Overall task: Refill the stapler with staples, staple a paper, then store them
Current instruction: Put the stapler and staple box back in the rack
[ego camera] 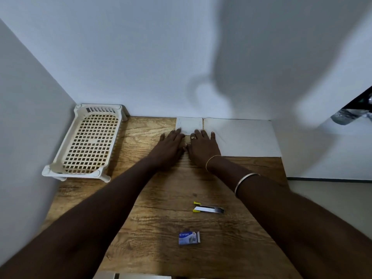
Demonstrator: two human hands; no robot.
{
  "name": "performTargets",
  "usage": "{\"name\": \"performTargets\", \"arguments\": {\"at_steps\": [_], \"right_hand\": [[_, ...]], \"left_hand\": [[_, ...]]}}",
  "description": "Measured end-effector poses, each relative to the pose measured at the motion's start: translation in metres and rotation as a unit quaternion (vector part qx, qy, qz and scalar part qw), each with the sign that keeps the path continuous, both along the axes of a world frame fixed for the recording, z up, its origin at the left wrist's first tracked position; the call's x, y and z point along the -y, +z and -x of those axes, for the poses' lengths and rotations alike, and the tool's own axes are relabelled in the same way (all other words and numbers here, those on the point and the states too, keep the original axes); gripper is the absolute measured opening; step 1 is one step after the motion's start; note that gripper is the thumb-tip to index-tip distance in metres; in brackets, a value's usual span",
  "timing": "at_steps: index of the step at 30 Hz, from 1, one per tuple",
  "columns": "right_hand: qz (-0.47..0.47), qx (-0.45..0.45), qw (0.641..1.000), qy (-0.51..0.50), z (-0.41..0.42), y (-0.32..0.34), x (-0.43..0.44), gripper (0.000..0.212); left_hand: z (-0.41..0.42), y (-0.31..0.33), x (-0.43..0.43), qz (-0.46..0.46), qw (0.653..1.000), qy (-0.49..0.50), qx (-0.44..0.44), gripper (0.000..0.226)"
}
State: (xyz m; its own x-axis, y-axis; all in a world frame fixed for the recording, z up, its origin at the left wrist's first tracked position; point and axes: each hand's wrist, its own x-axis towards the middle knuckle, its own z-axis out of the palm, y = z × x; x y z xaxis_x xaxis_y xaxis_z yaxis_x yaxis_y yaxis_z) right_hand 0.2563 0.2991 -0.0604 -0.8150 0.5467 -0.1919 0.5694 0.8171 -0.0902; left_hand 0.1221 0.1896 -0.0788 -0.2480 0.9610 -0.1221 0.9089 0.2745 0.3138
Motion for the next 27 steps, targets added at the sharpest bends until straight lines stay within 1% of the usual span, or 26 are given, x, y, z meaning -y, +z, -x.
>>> {"name": "performTargets", "arguments": {"at_steps": [5,9,14,18,23,27], "right_hand": [[0.001,-0.065,0.998,-0.025,-0.02,0.008,-0.002,0.055],[0.019,-0.109,0.993,-0.027,-0.063,0.018,0.016,0.047],[0.053,-0.128,0.989,-0.047,-0.131,0.028,0.059,0.042],[0.097,-0.117,0.988,-0.041,-0.169,0.025,0.097,0.041],[0.14,-0.136,0.979,-0.065,-0.183,0.014,0.129,0.044],[0.127,-0.12,0.981,-0.079,-0.184,0.006,0.136,0.046]], "left_hand": [[-0.007,0.008,0.02,-0.045,0.999,0.007,0.017,0.054],[-0.034,0.019,0.062,-0.071,0.995,0.041,0.055,0.052],[-0.092,0.029,0.127,-0.091,0.985,0.083,0.123,0.045],[-0.141,0.027,0.167,-0.096,0.978,0.081,0.165,0.046],[-0.175,0.02,0.188,-0.082,0.977,0.089,0.174,0.051],[-0.181,0.018,0.191,-0.025,0.976,0.113,0.183,0.068]]}}
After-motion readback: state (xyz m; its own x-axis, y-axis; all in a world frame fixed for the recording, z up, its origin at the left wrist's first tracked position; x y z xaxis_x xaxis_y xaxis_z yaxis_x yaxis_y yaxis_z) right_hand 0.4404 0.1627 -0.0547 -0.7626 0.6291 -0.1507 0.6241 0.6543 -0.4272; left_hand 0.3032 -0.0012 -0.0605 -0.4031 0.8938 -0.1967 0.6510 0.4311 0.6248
